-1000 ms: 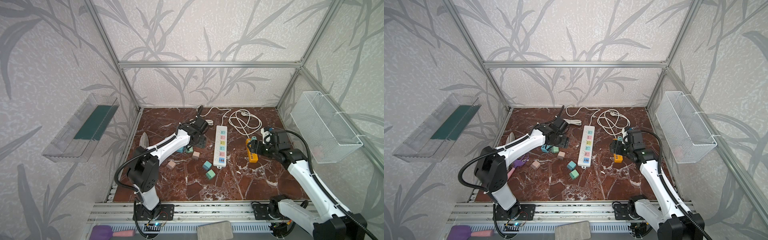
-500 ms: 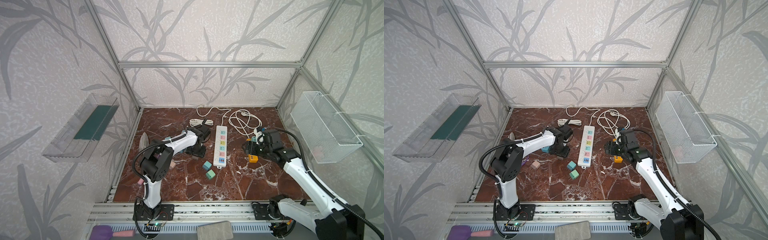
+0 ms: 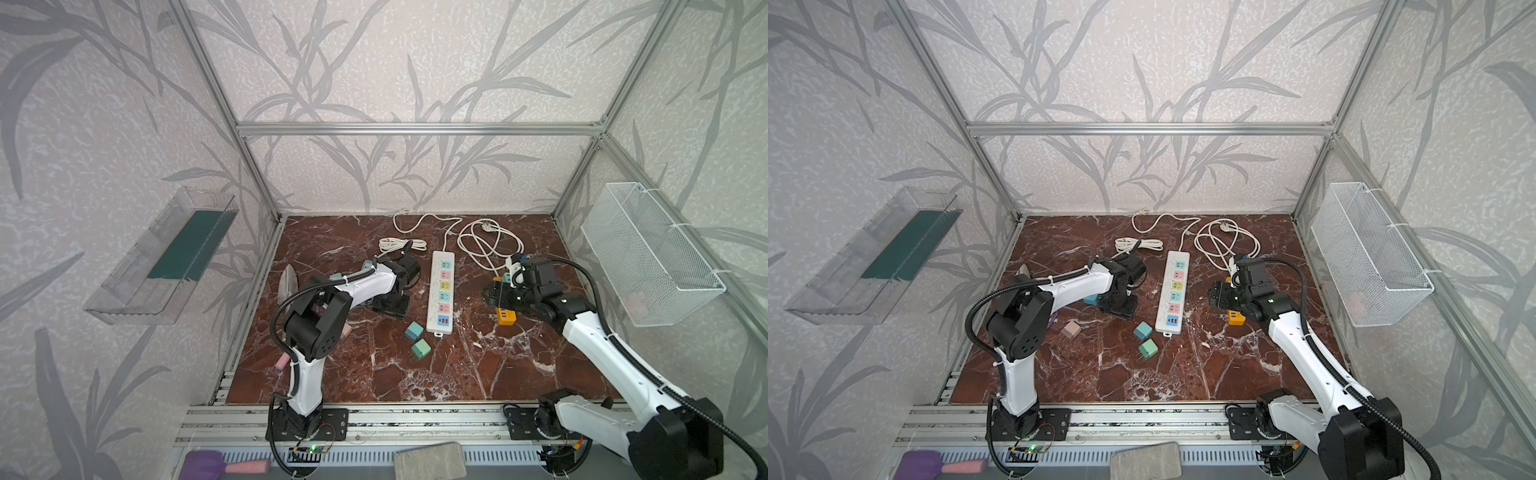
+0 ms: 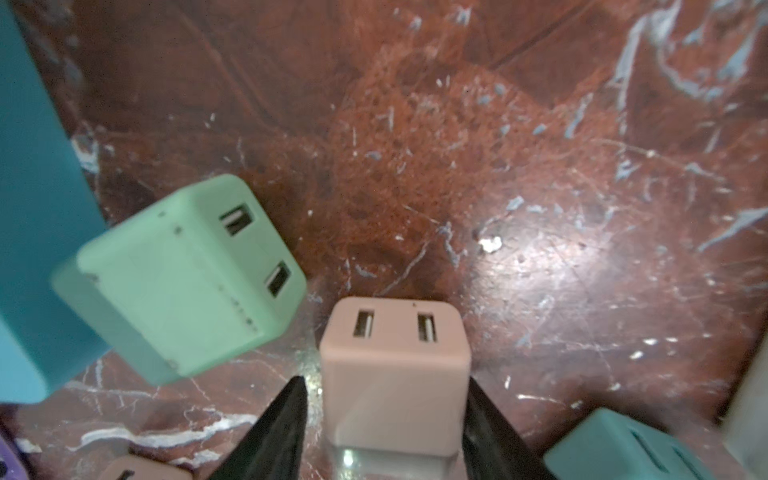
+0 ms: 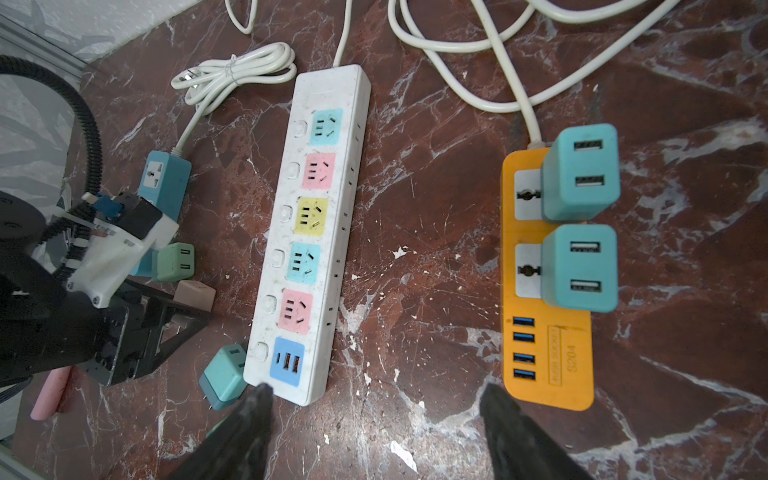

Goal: Insert the plug
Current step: 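Lower left gripper onto the pink adapter and close, then lift the pink adapter with left gripper toward right gripper while right arm reaches in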

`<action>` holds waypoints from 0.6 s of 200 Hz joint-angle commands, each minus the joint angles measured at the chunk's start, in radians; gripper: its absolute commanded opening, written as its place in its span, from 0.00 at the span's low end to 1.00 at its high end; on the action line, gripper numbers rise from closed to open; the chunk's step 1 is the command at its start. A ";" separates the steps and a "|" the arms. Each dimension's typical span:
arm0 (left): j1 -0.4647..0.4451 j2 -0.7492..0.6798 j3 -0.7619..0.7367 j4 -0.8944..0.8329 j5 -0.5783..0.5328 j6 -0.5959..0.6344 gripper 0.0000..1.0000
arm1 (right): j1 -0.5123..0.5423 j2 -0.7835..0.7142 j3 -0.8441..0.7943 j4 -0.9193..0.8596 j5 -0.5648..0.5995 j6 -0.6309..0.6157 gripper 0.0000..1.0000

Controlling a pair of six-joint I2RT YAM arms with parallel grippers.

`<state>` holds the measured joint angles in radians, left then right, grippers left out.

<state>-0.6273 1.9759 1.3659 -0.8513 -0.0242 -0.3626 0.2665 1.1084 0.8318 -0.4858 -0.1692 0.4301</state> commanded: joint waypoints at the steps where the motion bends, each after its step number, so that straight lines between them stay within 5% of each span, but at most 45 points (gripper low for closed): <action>1: 0.001 0.024 0.009 -0.018 -0.012 0.003 0.48 | 0.004 0.001 -0.016 0.017 0.014 0.007 0.78; 42: 0.000 -0.003 0.041 -0.041 0.034 0.042 0.18 | 0.005 -0.005 -0.006 0.007 0.012 0.011 0.78; 68: -0.005 -0.154 0.071 0.026 0.053 0.095 0.11 | 0.018 0.002 0.034 -0.016 0.013 -0.001 0.77; 80: -0.007 -0.237 0.058 0.115 0.077 0.130 0.00 | 0.030 0.015 0.060 -0.035 0.019 -0.007 0.72; 98: -0.012 -0.347 -0.009 0.302 0.122 0.193 0.00 | 0.054 0.044 0.110 -0.061 0.017 -0.013 0.50; 120: -0.027 -0.449 -0.150 0.562 0.180 0.258 0.00 | 0.118 0.078 0.167 -0.091 0.051 -0.019 0.03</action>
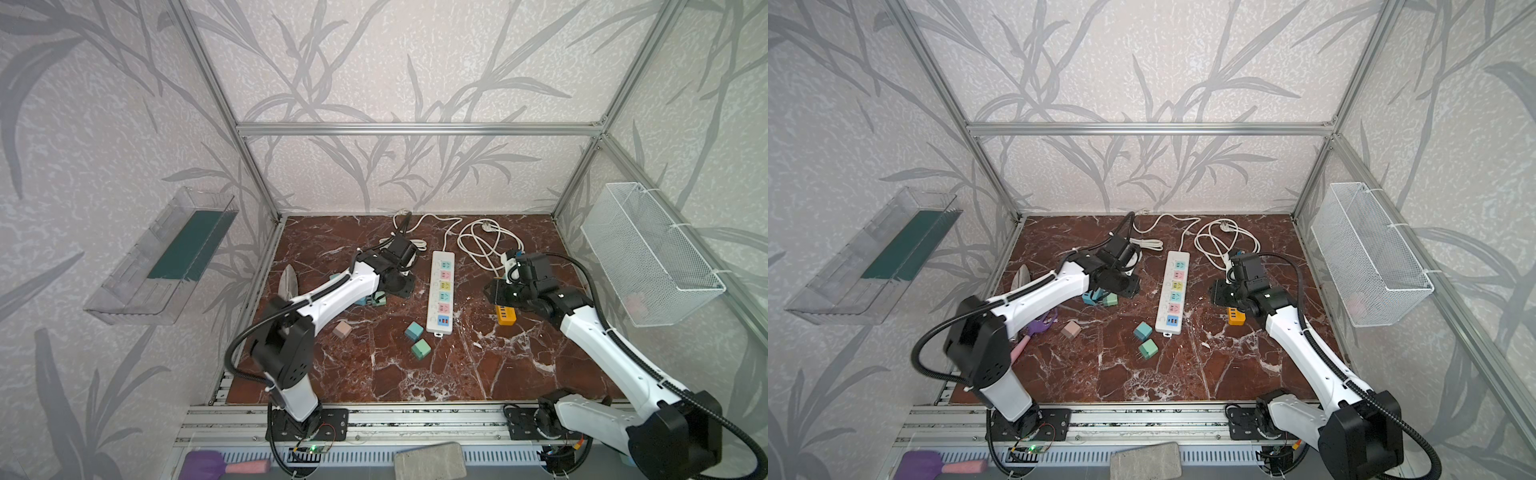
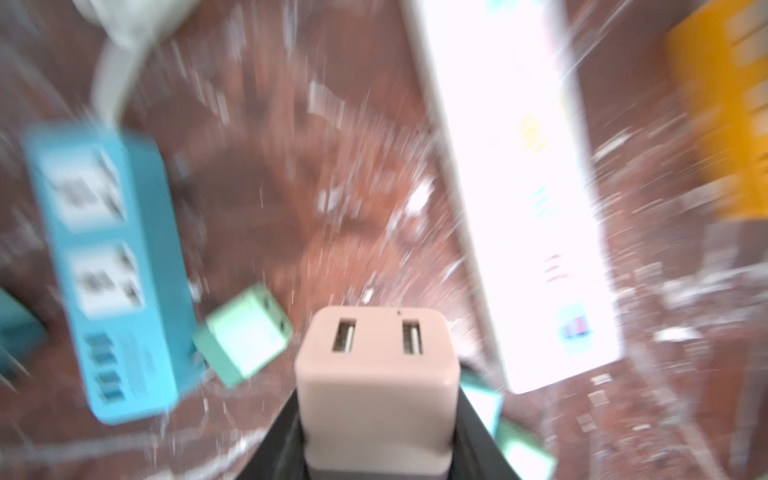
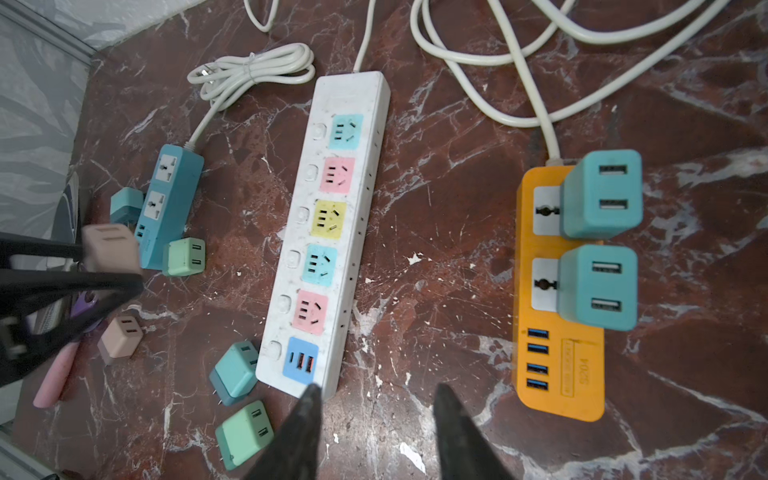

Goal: Insert the plug
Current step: 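Lift the pink adapter with left gripper toward right gripper while right arm reaches in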

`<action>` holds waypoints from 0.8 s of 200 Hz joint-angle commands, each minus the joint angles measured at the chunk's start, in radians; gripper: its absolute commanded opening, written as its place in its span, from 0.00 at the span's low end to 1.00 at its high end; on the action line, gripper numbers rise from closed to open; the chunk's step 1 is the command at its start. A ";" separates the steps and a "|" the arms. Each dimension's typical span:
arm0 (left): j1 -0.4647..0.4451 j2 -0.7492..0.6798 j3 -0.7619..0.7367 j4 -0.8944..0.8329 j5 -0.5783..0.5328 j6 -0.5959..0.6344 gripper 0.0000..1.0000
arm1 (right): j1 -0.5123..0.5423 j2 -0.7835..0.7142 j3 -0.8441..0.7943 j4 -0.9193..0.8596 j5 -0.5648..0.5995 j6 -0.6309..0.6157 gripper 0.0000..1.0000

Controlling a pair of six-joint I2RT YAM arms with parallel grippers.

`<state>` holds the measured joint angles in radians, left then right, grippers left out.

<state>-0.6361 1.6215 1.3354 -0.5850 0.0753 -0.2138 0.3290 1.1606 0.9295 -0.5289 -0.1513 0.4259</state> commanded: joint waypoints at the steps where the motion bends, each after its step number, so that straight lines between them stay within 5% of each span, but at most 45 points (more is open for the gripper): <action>1: -0.019 -0.098 -0.127 0.313 0.085 0.112 0.00 | 0.059 0.027 0.072 -0.048 0.033 -0.015 0.02; 41: -0.052 -0.211 -0.437 0.742 0.137 0.195 0.00 | 0.176 0.105 0.197 -0.074 0.004 -0.030 0.00; 47: -0.064 -0.221 -0.458 0.767 0.134 0.217 0.00 | 0.185 0.123 0.221 -0.081 -0.010 -0.031 0.07; 73: -0.125 -0.258 -0.495 0.809 0.129 0.311 0.00 | 0.226 0.192 0.318 -0.091 -0.078 -0.032 0.28; 160: -0.156 -0.293 -0.517 0.843 0.162 0.327 0.00 | 0.286 0.251 0.382 -0.101 -0.173 -0.008 0.44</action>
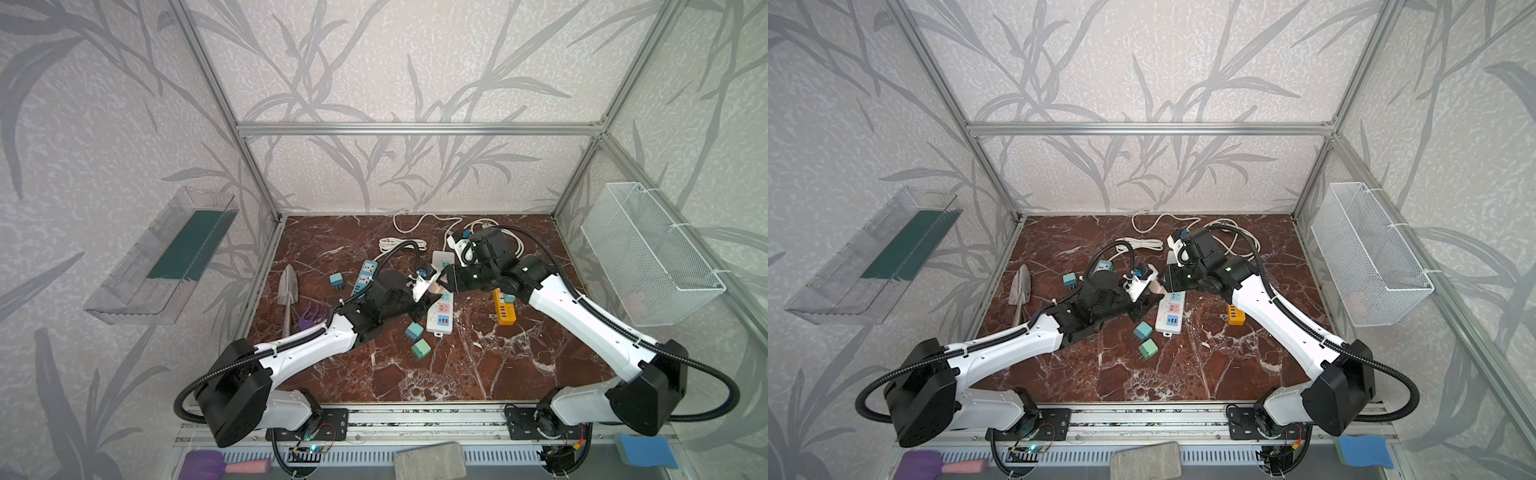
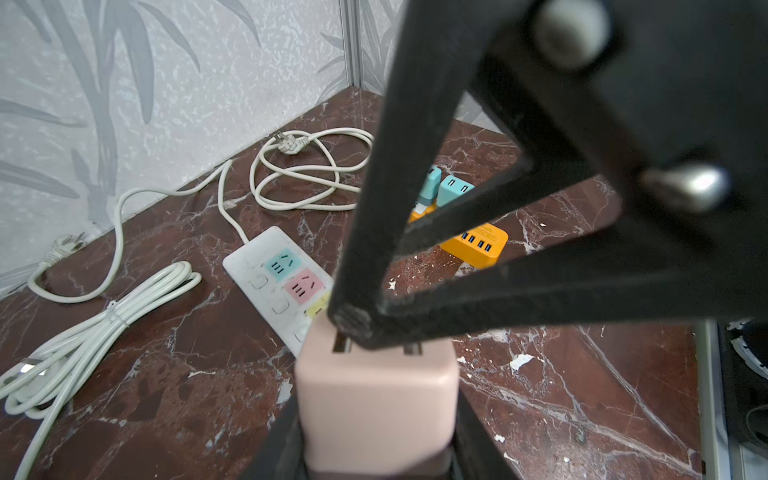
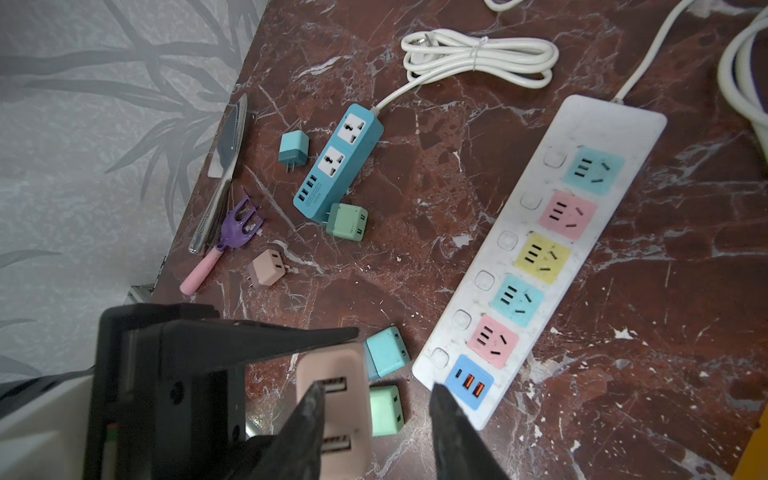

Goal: Insert the plug
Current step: 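Lift the pink adapter with left gripper toward right gripper while right arm reaches in, then grasp the pink adapter with right gripper while left gripper releases and withdraws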

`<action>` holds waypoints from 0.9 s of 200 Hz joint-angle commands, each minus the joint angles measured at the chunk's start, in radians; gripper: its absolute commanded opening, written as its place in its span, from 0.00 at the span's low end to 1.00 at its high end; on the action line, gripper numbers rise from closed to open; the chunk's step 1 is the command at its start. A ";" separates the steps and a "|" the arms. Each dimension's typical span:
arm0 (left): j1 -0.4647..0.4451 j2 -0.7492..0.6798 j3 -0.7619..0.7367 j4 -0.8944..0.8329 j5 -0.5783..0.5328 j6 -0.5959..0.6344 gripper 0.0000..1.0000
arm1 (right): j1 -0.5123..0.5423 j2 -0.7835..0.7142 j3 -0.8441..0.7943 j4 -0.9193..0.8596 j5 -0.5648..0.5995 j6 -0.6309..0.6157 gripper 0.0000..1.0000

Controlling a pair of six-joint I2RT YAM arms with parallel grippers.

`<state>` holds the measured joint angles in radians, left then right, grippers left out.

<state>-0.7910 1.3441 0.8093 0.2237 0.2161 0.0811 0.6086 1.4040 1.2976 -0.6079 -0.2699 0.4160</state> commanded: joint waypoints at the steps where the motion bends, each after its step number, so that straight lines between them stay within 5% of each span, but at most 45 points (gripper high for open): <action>1: -0.002 -0.016 0.009 0.033 0.021 0.032 0.00 | 0.006 0.007 0.015 -0.022 -0.054 0.001 0.44; 77: -0.004 -0.011 0.017 0.022 0.022 0.025 0.00 | 0.006 -0.005 -0.031 0.025 -0.112 0.024 0.44; 137: -0.007 -0.019 0.007 0.034 0.003 0.019 0.00 | 0.005 0.047 -0.015 0.042 -0.190 0.023 0.19; 180: -0.008 -0.022 0.009 0.032 -0.001 0.015 0.00 | 0.006 0.073 0.018 0.000 -0.197 0.000 0.35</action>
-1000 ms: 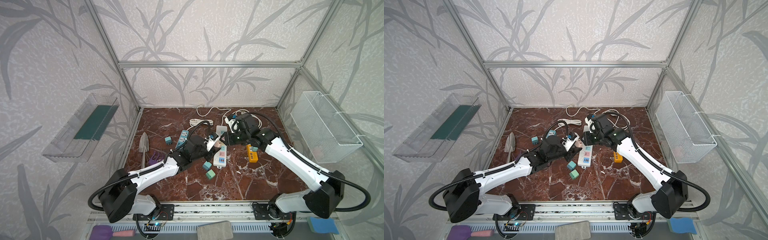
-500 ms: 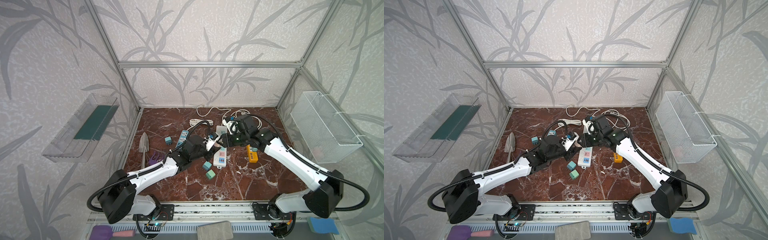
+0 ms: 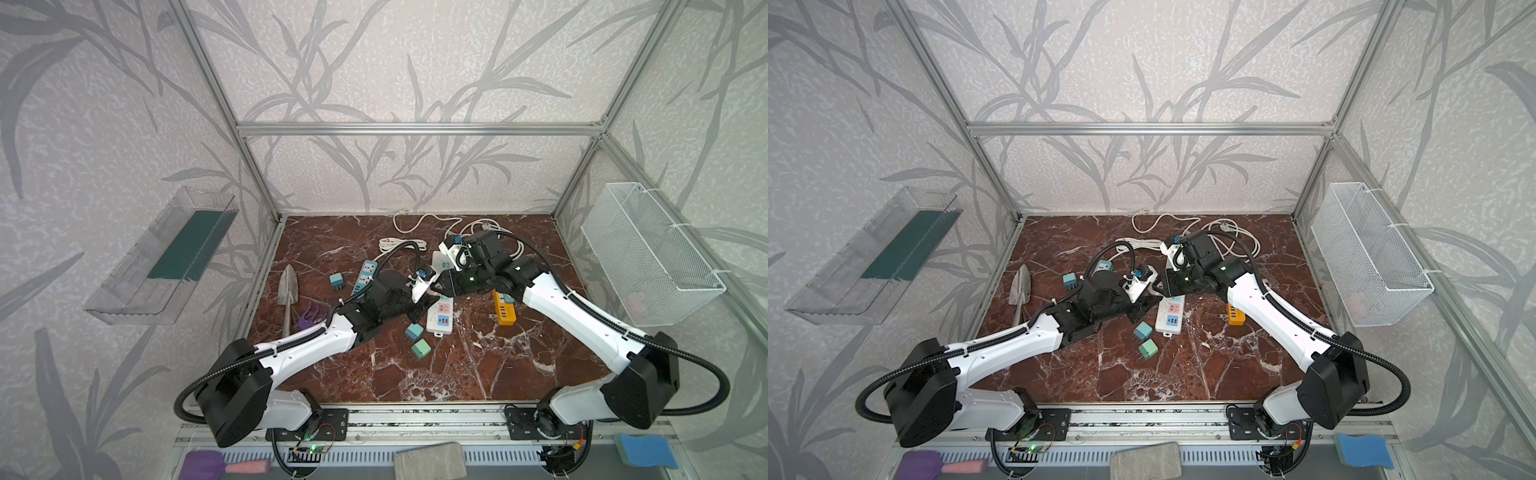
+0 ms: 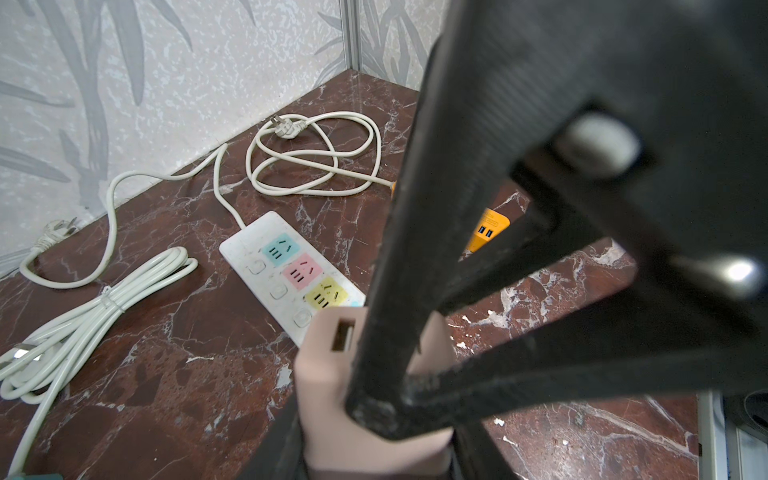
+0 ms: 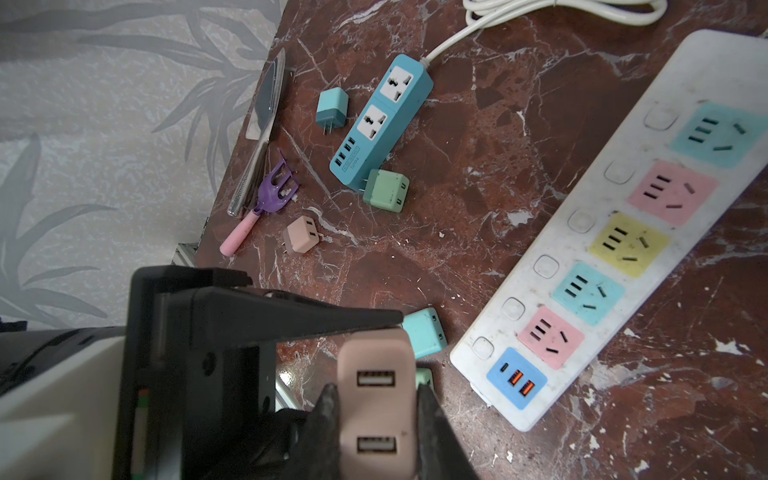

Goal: Insert the plug
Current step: 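Grasp the pink adapter with right gripper while left gripper releases and withdraws, then carry the pink adapter with right gripper above the white strip's end socket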

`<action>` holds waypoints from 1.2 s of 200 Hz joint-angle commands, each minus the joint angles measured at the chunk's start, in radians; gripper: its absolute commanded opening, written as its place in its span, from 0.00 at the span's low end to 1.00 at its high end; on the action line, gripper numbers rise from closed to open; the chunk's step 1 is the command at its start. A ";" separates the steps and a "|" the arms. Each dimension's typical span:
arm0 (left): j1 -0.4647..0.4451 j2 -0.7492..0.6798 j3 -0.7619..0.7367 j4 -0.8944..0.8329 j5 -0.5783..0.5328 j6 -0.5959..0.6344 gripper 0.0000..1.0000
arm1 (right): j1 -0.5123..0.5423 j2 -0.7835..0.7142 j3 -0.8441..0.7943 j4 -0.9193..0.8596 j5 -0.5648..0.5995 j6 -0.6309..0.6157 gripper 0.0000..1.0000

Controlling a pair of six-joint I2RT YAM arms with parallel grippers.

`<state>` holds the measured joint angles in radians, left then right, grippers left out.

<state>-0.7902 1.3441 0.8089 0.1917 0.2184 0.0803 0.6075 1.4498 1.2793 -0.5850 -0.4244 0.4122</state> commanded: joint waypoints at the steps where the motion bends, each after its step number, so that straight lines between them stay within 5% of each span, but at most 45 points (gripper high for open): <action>1: -0.009 -0.023 0.010 0.063 -0.004 0.015 0.00 | 0.008 0.027 0.036 -0.024 -0.043 0.004 0.35; 37: -0.010 -0.028 0.011 0.060 -0.024 0.015 0.04 | 0.008 0.026 0.040 -0.026 -0.040 0.001 0.32; 66: -0.011 -0.030 0.013 0.055 -0.034 0.013 0.14 | 0.009 0.015 0.038 -0.035 -0.009 -0.002 0.03; 74: -0.011 -0.031 0.017 0.048 -0.039 0.013 0.25 | 0.009 0.005 0.031 -0.024 0.010 0.010 0.00; 92: -0.011 -0.039 0.028 0.030 -0.091 0.002 0.65 | 0.009 -0.018 0.018 0.000 0.076 0.028 0.00; 105: -0.011 -0.049 0.032 0.029 -0.177 -0.011 0.79 | 0.008 -0.026 0.018 0.005 0.173 0.037 0.00; 132: -0.011 -0.048 0.062 0.022 -0.469 -0.081 0.85 | -0.002 0.038 0.034 0.015 0.529 0.057 0.00; 160: -0.005 0.002 0.138 -0.144 -0.723 -0.223 0.90 | -0.025 0.179 0.038 0.161 0.696 0.052 0.00; 191: 0.011 0.044 0.237 -0.351 -0.740 -0.316 0.92 | -0.069 0.370 0.141 0.201 0.679 0.067 0.00; 240: 0.028 0.024 0.238 -0.364 -0.676 -0.368 0.92 | -0.101 0.504 0.224 0.221 0.679 0.105 0.00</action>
<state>-0.7670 1.3815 1.0351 -0.1242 -0.4488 -0.2302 0.5175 1.9446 1.4555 -0.4088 0.2234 0.4843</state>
